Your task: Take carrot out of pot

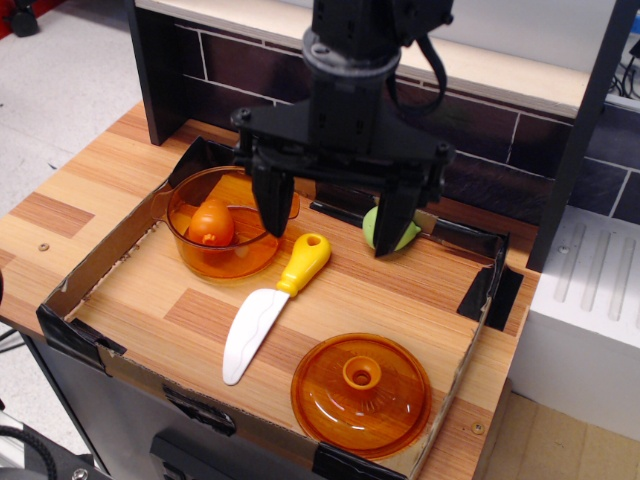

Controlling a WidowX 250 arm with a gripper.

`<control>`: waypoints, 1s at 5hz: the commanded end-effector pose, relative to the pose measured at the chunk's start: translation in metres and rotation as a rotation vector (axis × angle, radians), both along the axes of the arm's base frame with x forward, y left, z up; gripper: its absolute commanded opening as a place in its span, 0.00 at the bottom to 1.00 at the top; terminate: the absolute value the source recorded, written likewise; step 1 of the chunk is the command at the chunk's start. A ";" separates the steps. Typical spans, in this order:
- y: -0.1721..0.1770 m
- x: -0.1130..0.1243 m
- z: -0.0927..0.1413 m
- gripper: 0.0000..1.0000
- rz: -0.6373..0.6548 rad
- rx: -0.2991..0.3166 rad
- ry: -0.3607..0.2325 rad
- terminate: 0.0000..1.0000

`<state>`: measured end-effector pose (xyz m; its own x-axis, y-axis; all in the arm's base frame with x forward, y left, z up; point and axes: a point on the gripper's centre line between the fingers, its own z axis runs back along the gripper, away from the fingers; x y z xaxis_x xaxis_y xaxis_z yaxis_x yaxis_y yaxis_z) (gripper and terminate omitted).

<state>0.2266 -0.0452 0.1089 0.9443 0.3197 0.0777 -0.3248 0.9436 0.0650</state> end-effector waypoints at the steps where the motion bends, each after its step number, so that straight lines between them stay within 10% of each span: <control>1: 0.035 0.016 0.033 1.00 0.120 -0.101 -0.088 0.00; 5: 0.130 0.059 -0.010 1.00 0.242 0.004 -0.165 0.00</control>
<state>0.2847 0.0806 0.0878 0.8232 0.5338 0.1933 -0.5452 0.8383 0.0071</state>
